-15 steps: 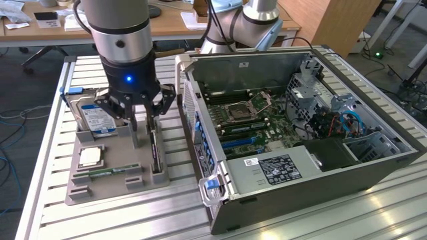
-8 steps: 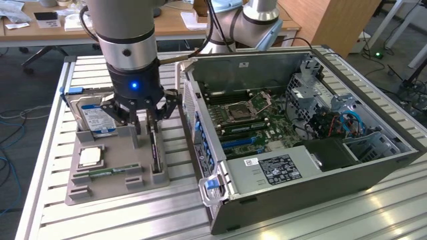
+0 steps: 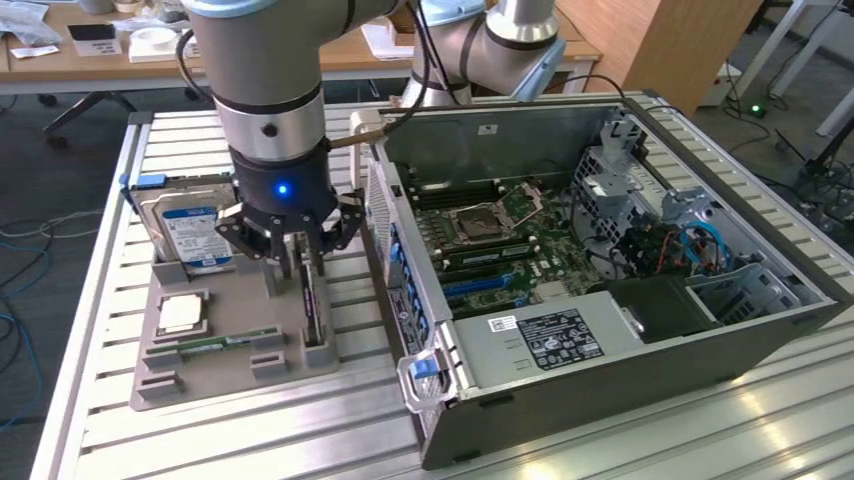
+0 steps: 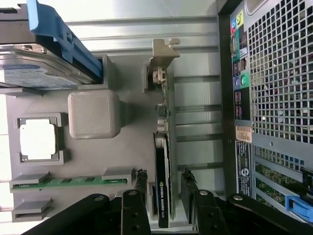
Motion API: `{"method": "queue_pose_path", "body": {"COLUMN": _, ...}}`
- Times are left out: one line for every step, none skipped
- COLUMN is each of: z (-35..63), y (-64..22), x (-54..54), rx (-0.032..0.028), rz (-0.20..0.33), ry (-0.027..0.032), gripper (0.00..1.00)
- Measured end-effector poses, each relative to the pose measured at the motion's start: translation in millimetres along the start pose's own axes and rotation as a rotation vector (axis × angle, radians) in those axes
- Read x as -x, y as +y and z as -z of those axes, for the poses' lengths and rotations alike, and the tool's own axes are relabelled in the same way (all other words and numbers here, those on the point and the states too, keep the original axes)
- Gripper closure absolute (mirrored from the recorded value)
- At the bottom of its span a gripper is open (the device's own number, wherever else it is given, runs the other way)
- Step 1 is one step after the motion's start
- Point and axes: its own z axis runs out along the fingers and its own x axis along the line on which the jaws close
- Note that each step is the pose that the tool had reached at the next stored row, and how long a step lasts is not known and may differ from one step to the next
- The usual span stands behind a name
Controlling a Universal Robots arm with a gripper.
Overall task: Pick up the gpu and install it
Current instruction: 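Pick up the gpu and move the gpu toward the slot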
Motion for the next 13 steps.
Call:
{"method": "queue_pose_path", "body": {"z": -1.5, "y": 0.0, "x": 0.4, "rx": -0.0002, "rz": 0.000, "ry": 0.0001, "gripper": 0.58}}
{"method": "queue_pose_path", "body": {"z": -3.1, "y": 0.1, "x": 0.7, "rx": -0.0002, "rz": 0.000, "ry": 0.0000, "gripper": 0.58}}
{"method": "queue_pose_path", "body": {"z": -4.6, "y": 0.1, "x": 0.8, "rx": -0.0003, "rz": 0.000, "ry": 0.0001, "gripper": 0.58}}
{"method": "queue_pose_path", "body": {"z": -6.1, "y": 0.0, "x": 0.9, "rx": -0.0004, "rz": 0.000, "ry": 0.0001, "gripper": 0.58}}
{"method": "queue_pose_path", "body": {"z": -7.6, "y": 0.0, "x": 1.0, "rx": -0.0004, "rz": 0.000, "ry": 0.0000, "gripper": 0.58}}
{"method": "queue_pose_path", "body": {"z": -8.9, "y": -0.1, "x": 1.1, "rx": -0.0004, "rz": 0.000, "ry": 0.0000, "gripper": 0.58}}
{"method": "queue_pose_path", "body": {"z": -10.0, "y": -0.1, "x": 1.1, "rx": -0.0003, "rz": 0.000, "ry": -0.0001, "gripper": 0.58}}
{"method": "queue_pose_path", "body": {"z": -10.3, "y": -0.1, "x": 1.1, "rx": -0.0005, "rz": 0.000, "ry": 0.0000, "gripper": 0.58}}
{"method": "queue_pose_path", "body": {"z": -10.3, "y": -0.1, "x": 1.1, "rx": -0.0005, "rz": 0.000, "ry": 0.0001, "gripper": 0.58}}
{"method": "queue_pose_path", "body": {"z": -10.3, "y": -0.1, "x": 1.1, "rx": -0.0006, "rz": 0.000, "ry": 0.0001, "gripper": 0.58}}
{"method": "queue_pose_path", "body": {"z": -10.4, "y": -0.1, "x": 1.1, "rx": -0.0006, "rz": 0.000, "ry": 0.0002, "gripper": 0.58}}
{"method": "queue_pose_path", "body": {"z": -10.9, "y": 0.0, "x": 1.1, "rx": -0.0004, "rz": 0.001, "ry": 0.0000, "gripper": 0.58}}
{"method": "queue_pose_path", "body": {"z": -11.4, "y": 0.2, "x": 1.2, "rx": -0.0004, "rz": 0.007, "ry": 0.0003, "gripper": 0.58}}
